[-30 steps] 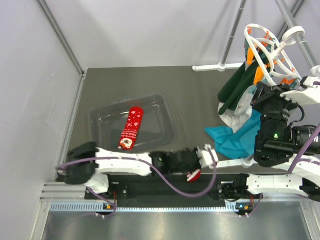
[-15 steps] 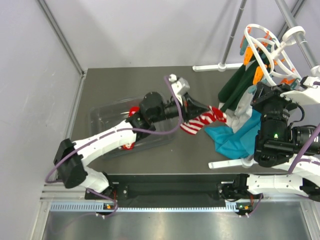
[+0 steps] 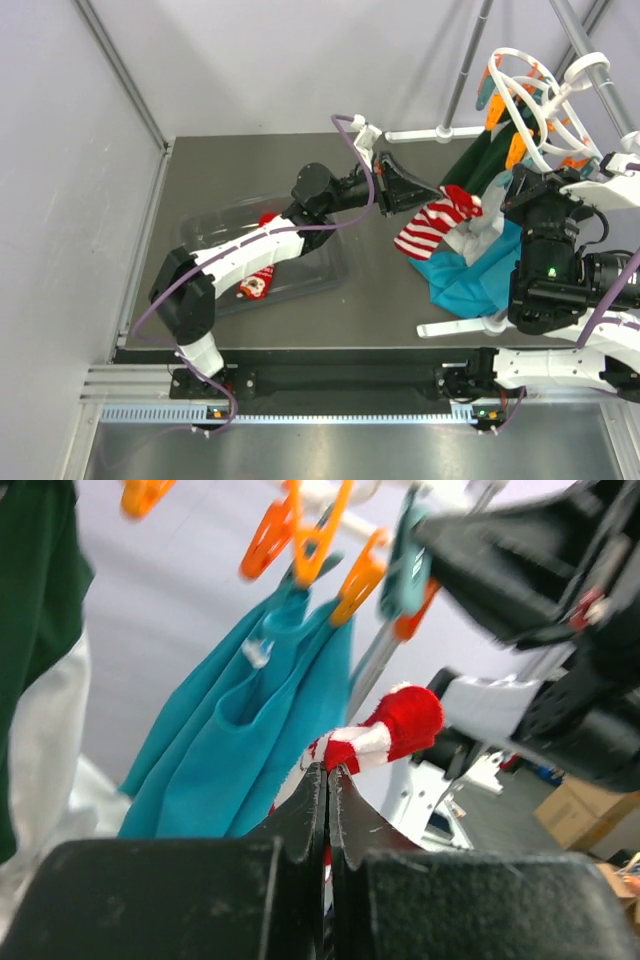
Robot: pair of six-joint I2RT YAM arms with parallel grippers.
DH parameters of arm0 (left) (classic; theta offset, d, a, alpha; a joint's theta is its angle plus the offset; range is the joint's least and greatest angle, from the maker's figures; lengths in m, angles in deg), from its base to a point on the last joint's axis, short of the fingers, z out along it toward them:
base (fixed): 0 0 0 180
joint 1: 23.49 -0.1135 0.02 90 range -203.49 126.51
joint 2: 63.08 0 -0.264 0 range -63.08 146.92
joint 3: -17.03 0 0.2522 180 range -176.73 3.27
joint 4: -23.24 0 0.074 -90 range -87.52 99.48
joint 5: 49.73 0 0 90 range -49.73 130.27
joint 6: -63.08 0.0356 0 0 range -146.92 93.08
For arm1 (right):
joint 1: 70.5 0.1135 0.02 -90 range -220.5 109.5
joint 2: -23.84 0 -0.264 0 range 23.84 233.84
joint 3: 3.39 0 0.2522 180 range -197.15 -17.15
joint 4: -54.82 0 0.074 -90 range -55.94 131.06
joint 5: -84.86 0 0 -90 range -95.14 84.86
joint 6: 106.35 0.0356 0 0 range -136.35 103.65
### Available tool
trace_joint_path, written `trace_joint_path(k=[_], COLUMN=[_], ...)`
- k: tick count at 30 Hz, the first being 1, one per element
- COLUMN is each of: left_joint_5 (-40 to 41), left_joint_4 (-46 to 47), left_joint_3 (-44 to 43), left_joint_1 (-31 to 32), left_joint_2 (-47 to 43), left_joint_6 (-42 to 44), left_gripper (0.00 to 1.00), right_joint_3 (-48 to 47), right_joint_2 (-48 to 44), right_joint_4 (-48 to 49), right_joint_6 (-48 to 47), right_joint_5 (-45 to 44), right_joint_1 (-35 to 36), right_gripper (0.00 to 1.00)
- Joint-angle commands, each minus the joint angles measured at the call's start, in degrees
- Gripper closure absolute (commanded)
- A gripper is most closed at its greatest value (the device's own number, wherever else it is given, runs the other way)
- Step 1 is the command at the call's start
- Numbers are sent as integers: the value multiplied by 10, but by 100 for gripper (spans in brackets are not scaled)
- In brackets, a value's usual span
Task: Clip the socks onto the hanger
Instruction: Pick up the sock at the corner of the board, then clamp the sock onto the hanger.
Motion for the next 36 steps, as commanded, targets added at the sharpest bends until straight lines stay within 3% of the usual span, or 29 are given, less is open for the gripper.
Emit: trace_joint_path(k=[1,6,14,36], left_joint_5=[-4,37,69,80], left_joint_4=[91,63,-25,-102], left_joint_3=[-53,-75,-82,-156], left_joint_1=[-1,-1,-1,-1], left_joint_2=[13,30,13,38], left_joint_6=[-68,-88,-48,-71], left_gripper=[100,100,100,100], right_joint_3=[-13,-19,-21,-21], right_joint_2=[10,13,13,13], right_joint_4=[0,1,0,0], right_joint_6=[-6,-6,-5,2], right_joint_5=[-124,-124,-123,-124], right_joint_1=[11,14,18,30], right_gripper=[100,100,100,100])
